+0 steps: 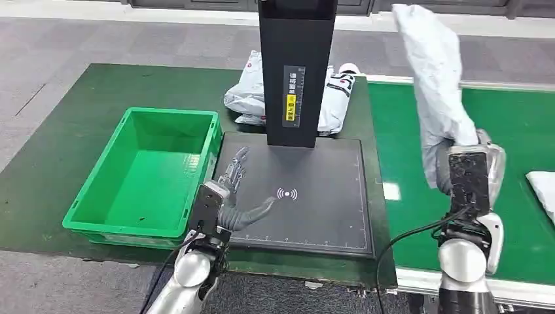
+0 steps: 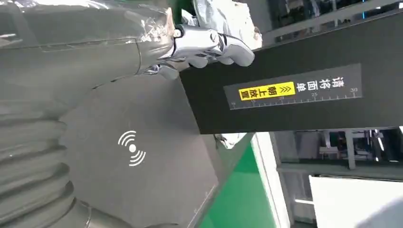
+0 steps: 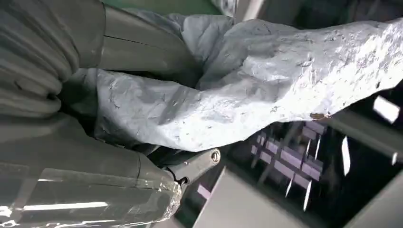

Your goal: Moved the parcel from conveyor to table for the left to box.

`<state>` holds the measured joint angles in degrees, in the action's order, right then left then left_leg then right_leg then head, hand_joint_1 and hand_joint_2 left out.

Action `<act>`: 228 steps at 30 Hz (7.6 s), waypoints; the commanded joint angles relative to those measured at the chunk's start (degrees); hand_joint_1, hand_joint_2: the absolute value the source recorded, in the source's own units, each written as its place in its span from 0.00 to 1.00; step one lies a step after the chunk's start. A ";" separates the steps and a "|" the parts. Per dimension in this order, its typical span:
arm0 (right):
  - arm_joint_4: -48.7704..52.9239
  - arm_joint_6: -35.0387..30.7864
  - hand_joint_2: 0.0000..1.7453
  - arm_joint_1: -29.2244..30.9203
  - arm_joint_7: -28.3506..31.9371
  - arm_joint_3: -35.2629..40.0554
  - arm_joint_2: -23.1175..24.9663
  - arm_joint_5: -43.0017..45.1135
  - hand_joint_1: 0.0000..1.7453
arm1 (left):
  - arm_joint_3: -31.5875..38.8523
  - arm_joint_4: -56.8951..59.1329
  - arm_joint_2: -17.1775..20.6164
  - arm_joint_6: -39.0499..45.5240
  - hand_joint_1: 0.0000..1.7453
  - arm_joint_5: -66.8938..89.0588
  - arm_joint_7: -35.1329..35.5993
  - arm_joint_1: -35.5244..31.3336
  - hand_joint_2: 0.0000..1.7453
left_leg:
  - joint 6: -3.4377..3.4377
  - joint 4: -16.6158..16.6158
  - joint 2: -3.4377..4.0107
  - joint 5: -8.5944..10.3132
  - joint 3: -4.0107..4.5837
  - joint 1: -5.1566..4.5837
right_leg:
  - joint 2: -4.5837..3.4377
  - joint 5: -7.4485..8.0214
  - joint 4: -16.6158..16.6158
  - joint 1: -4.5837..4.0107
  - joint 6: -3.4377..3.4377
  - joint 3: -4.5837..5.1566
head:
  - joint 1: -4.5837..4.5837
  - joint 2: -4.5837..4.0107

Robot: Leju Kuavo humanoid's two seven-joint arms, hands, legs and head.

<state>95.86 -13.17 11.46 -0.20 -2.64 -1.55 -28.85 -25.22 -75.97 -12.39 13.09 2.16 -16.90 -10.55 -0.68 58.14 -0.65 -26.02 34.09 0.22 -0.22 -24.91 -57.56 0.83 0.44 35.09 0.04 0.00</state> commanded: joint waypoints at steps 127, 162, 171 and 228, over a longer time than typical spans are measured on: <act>-2.36 -15.48 1.00 -5.47 19.60 14.75 10.00 23.09 0.00 | -12.11 47.37 -7.10 -5.83 1.00 52.56 19.93 -20.72 1.00 | -0.03 -0.13 0.06 -0.02 -0.42 0.05 | -0.02 0.01 0.17 -0.05 -0.04 -0.40 | 0.00 0.02; -1.35 -18.73 1.00 -9.68 20.48 12.33 8.84 25.39 0.00 | 10.50 14.43 -2.80 26.91 1.00 38.73 -0.96 -7.08 1.00 | -0.04 -0.16 0.18 -0.03 -0.38 0.07 | -0.13 0.02 0.18 -0.07 -0.07 -0.32 | 0.00 0.02; -0.35 -18.56 1.00 -11.14 19.76 12.97 8.50 25.02 0.00 | 14.04 13.29 -4.13 26.91 1.00 38.66 -3.71 -5.40 1.00 | -0.04 -0.08 0.07 -0.04 -0.26 0.06 | -0.05 -0.03 0.10 -0.06 -0.05 -0.22 | 0.00 0.00; -1.53 -18.32 1.00 -13.82 18.99 12.07 9.01 25.16 0.00 | 44.04 1.02 2.68 26.91 0.00 60.88 -0.15 -11.00 0.00 | -0.07 -0.13 0.15 -0.04 -0.34 0.13 | -0.09 -0.05 0.12 -0.13 -0.09 -0.27 | 0.00 0.02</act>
<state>97.22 -31.23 -3.37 19.26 10.60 7.85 -3.61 15.91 -81.33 -12.22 40.13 64.04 -16.87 -19.78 -0.76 58.12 -0.61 -26.04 33.96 0.32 -0.29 -24.96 -57.58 0.74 0.37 35.02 0.04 0.02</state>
